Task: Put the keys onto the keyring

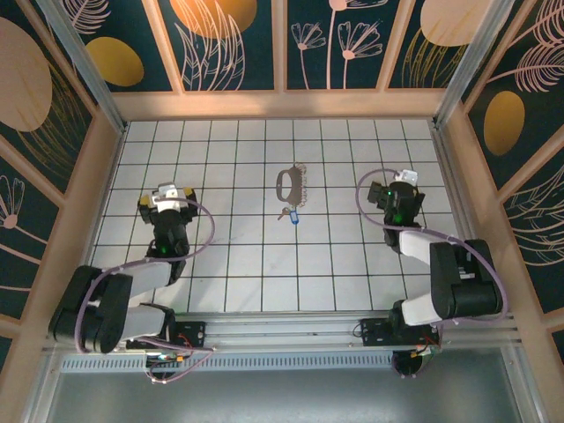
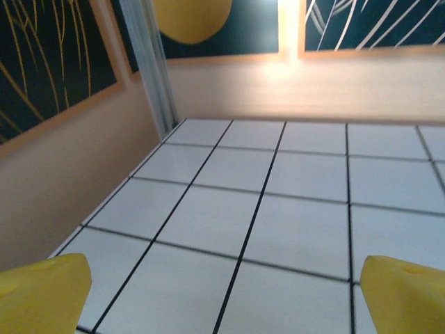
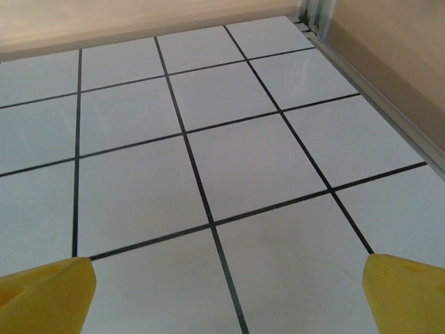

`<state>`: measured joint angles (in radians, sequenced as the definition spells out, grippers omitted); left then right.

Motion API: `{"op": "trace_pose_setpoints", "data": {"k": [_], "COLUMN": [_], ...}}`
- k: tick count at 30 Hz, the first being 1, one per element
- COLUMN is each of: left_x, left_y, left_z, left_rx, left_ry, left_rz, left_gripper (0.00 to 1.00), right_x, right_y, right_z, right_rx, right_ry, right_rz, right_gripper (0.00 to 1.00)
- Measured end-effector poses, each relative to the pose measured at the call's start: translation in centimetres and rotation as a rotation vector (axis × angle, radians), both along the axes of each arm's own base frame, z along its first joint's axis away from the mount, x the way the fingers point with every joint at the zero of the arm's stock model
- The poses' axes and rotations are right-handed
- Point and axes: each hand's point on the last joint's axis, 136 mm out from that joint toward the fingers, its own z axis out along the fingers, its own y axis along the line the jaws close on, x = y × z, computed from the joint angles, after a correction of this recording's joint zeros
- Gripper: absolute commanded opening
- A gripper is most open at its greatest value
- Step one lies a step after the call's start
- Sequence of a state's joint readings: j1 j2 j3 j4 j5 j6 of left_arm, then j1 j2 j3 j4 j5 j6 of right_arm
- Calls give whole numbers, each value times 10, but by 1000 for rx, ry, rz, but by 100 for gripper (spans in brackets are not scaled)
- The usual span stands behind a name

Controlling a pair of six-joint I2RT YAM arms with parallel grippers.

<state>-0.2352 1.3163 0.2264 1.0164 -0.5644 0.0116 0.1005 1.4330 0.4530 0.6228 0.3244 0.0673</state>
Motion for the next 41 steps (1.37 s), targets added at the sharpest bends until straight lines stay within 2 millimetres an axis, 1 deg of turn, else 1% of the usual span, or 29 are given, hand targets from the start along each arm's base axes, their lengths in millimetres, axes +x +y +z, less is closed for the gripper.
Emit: {"op": "trace_pose_setpoints", "data": {"k": [2, 5, 9, 10, 12, 13, 14, 16, 21, 27, 41], "left_x": [-6, -7, 0, 1, 4, 5, 8, 14, 27, 28, 28], "left_y": [5, 5, 3, 6, 9, 11, 10, 9, 13, 9, 8], "left_z": [-14, -20, -13, -11, -7, -8, -14, -19, -10, -13, -13], "left_rx": [2, 1, -20, -30, -43, -48, -57, -74, -114, -129, -130], "left_ry": [5, -8, -43, -57, -83, -91, -72, -48, -68, -57, -54], "left_rz": [3, -22, -77, -86, -100, -105, -114, -141, -163, -190, -193], "left_gripper": [99, 99, 99, 99, 99, 99, 99, 99, 99, 99, 99], "right_x": [-8, -13, -15, -15, -16, -16, -17, -16, -15, -15, -15], "right_y": [0, 6, 15, 15, 8, 4, 1, 0, 4, 9, 9], "right_z": [-10, -10, 0, 2, 5, 2, -3, -5, 0, 1, 1], "right_rx": [-7, -15, -21, -14, 4, 11, 19, 38, 64, 63, 63], "right_ry": [-3, -45, -132, -149, -193, -201, -190, -189, -214, -215, -218], "right_rz": [16, 66, 142, 156, 164, 168, 172, 192, 223, 230, 229], "right_gripper": [99, 99, 99, 99, 98, 97, 97, 98, 99, 99, 99]}}
